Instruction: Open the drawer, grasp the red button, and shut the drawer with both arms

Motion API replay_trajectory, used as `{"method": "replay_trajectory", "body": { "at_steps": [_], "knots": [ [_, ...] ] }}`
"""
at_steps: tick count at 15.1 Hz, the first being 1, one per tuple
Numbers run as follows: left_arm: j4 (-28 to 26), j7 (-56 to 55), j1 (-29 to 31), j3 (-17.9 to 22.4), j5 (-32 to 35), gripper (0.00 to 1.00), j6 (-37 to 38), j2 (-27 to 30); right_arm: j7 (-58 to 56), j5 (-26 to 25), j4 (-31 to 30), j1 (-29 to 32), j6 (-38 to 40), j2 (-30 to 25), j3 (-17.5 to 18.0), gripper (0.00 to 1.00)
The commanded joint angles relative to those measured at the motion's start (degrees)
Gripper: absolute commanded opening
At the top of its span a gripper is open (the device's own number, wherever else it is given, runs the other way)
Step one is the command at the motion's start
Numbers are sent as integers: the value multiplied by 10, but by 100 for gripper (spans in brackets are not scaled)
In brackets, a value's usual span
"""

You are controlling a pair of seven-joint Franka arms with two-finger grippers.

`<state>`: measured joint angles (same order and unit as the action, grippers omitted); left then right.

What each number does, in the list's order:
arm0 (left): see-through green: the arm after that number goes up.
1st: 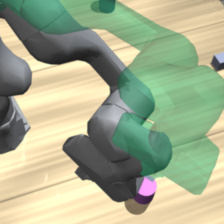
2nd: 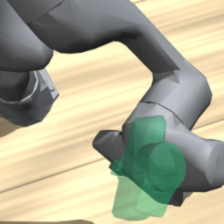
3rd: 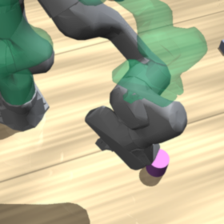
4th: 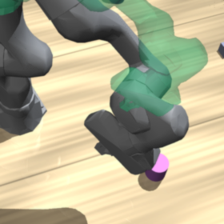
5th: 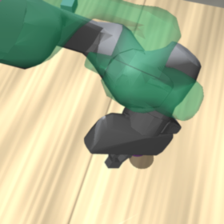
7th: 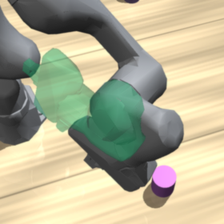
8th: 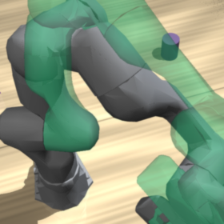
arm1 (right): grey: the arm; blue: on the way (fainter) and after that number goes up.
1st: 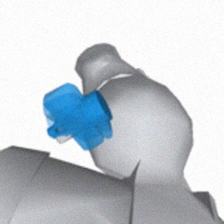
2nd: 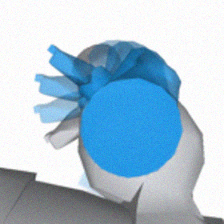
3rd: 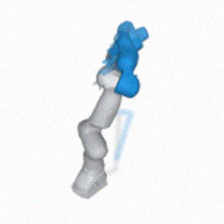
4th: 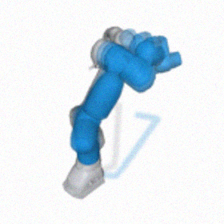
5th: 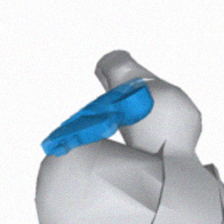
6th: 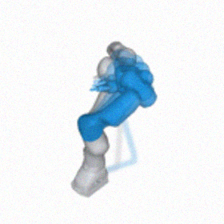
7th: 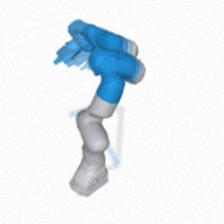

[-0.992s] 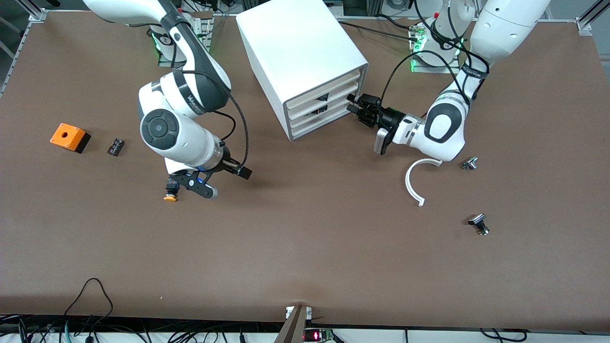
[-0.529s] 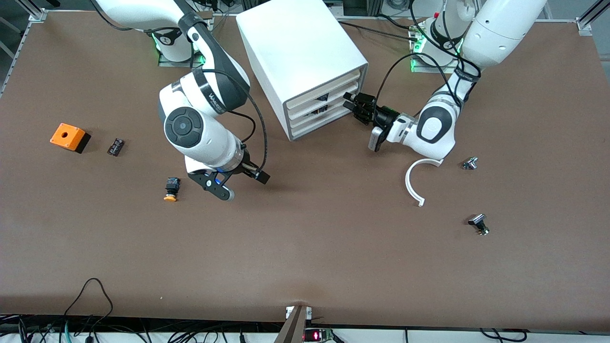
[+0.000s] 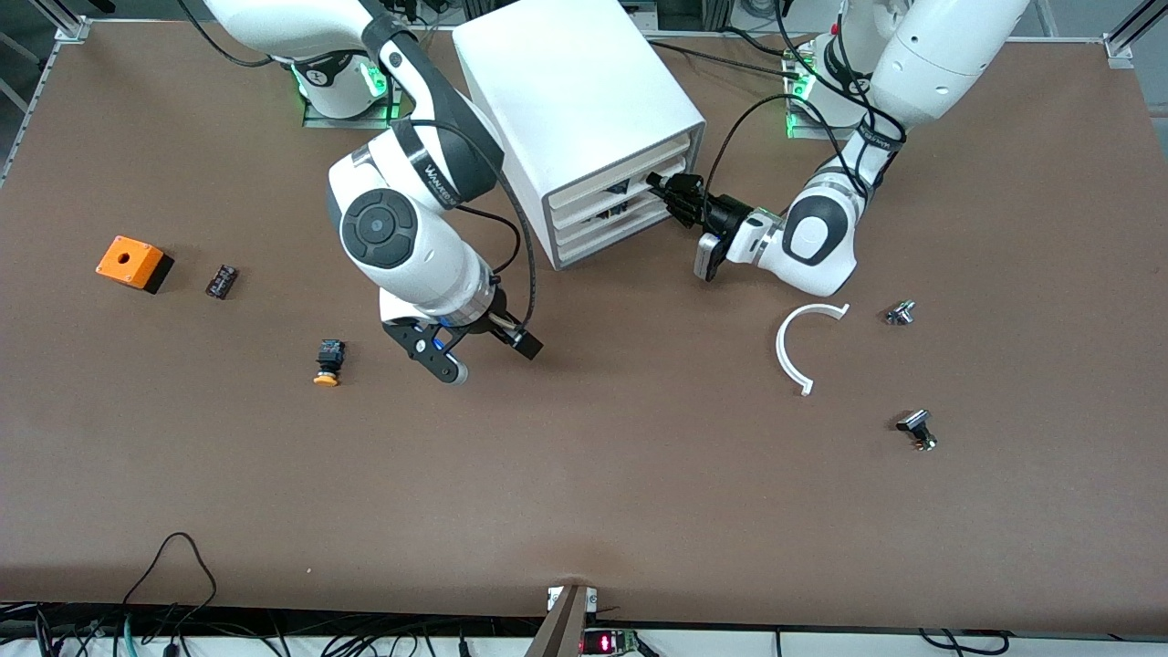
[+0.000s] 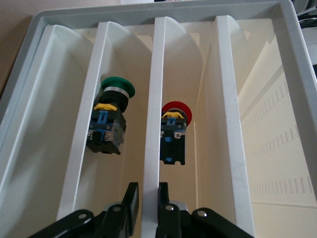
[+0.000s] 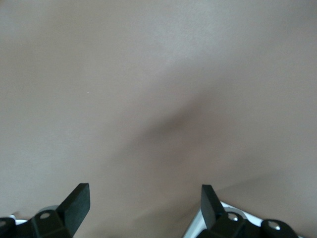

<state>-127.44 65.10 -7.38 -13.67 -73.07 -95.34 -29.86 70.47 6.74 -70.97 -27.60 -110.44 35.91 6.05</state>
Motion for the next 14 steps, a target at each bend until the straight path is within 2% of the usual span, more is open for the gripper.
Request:
{"method": "replay_trajectory", "body": {
  "at_steps": [1,7,14],
  "knots": [
    [-11,18,-5,-3,-16,0,-8,4,38,8,61,-13,12,35,-2,99],
    [0,2,17,-1,-15,0,-4,8,89,9,111,-27,4,61,-1,99],
    [84,-80,54,12,24,0,-2,-4,132,12,127,-51,-50,68,-1,99]
  ]
}}
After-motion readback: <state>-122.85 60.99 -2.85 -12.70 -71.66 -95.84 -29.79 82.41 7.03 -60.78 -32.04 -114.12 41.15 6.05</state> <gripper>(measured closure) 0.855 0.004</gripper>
